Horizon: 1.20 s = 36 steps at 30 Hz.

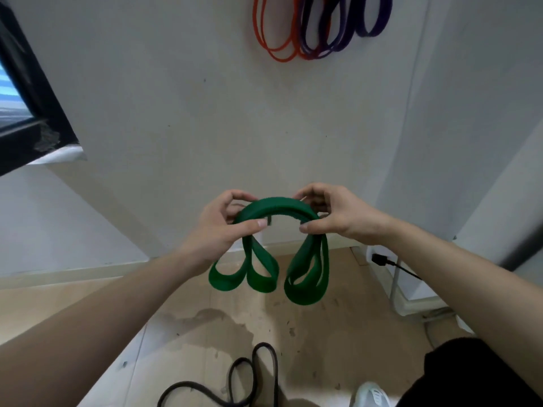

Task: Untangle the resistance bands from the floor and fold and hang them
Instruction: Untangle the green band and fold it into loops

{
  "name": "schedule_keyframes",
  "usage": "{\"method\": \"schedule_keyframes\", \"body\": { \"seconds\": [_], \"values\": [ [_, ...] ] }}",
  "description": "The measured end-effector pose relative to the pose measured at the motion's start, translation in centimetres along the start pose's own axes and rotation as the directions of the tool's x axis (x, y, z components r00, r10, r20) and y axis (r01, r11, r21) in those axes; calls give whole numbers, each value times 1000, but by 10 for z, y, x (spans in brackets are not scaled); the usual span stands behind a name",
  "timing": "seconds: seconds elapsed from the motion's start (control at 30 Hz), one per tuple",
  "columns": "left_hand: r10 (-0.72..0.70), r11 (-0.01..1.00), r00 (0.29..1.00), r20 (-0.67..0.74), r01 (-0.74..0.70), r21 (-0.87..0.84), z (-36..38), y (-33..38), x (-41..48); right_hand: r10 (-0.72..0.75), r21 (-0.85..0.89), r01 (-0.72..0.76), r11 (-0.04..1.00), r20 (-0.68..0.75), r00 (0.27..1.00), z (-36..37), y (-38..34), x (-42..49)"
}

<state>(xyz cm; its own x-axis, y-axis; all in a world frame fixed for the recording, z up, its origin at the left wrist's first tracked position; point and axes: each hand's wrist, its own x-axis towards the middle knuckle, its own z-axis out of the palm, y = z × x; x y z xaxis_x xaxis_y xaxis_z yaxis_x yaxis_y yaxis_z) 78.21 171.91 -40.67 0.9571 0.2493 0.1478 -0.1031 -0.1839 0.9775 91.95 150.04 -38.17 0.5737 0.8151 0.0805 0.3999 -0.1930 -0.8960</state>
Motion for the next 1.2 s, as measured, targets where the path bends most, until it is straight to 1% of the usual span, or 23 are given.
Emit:
{"method": "schedule_keyframes", "body": {
  "seconds": [0.07,0.13,0.3,0.43,0.6,0.73,0.93,1.07,1.2],
  "values": [
    [27,999,998,-56,-29,-37,0,10,4,-14,-84,15,996,6,1000,0,-3,0],
    [49,998,993,-106,-53,-35,0,20,7,-43,-121,39,992,-32,999,0,-11,0],
    [112,993,970,-215,-118,-16,-3,52,24,-129,-62,119,991,-199,972,-4,-37,8],
    [172,985,947,-271,-169,34,-12,98,46,-185,-27,185,982,-288,940,-13,-70,26],
    [268,963,901,-341,-246,105,-32,158,81,-244,17,279,960,-436,866,-39,-126,63],
    [342,939,860,-379,-299,170,-55,204,110,-351,-59,371,927,-491,797,-62,-181,98],
    [346,935,831,-436,-342,91,-91,261,150,-443,-149,431,890,-505,741,-89,-248,154],
    [379,915,770,-513,-396,81,-104,286,177,-491,-180,471,863,-511,705,-107,-283,195],
    [438,884,656,-616,-438,162,-108,297,211,-497,-164,491,856,-528,689,-120,-305,229]
  ]
}}
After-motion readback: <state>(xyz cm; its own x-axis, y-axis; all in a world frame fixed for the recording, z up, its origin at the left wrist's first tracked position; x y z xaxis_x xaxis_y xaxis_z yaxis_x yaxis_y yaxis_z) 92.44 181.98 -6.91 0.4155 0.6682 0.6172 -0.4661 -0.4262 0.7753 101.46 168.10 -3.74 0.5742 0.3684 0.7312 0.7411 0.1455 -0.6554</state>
